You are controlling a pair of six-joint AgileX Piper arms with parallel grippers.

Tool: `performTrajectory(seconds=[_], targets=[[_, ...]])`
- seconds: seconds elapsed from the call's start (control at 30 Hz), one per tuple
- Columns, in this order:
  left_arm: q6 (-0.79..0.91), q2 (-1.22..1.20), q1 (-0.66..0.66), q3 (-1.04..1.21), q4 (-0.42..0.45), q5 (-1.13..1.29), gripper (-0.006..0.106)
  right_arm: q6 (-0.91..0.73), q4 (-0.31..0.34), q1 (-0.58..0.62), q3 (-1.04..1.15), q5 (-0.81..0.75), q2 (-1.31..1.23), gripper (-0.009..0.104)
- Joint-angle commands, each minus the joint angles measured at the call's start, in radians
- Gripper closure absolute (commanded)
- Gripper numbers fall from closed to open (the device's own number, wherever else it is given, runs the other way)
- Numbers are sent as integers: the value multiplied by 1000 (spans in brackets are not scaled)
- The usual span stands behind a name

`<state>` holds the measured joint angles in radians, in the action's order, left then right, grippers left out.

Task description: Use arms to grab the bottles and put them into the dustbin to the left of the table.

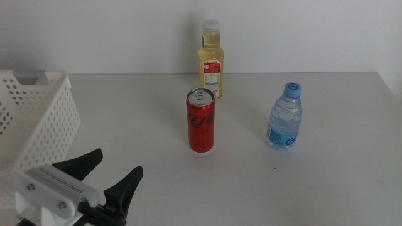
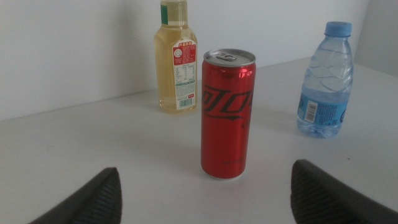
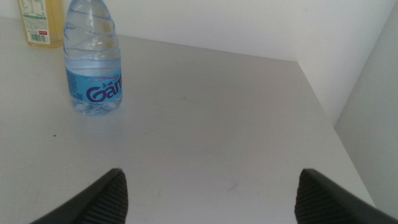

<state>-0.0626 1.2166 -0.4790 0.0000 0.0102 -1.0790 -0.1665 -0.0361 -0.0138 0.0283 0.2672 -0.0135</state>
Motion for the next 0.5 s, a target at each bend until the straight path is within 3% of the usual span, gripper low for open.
performTrajectory(seconds=[0.0, 0.13, 0.47], targets=[[-14, -11, -4, -66, -10, -1, 8, -8, 11, -7, -9, -71, -22, 20], [30, -3, -4, -171, 4, 153, 8, -8, 11, -7, -9, -71, -22, 20], [-29, 246, -4, -370, 48, 123, 8, -8, 11, -7, -9, -71, -22, 20]])
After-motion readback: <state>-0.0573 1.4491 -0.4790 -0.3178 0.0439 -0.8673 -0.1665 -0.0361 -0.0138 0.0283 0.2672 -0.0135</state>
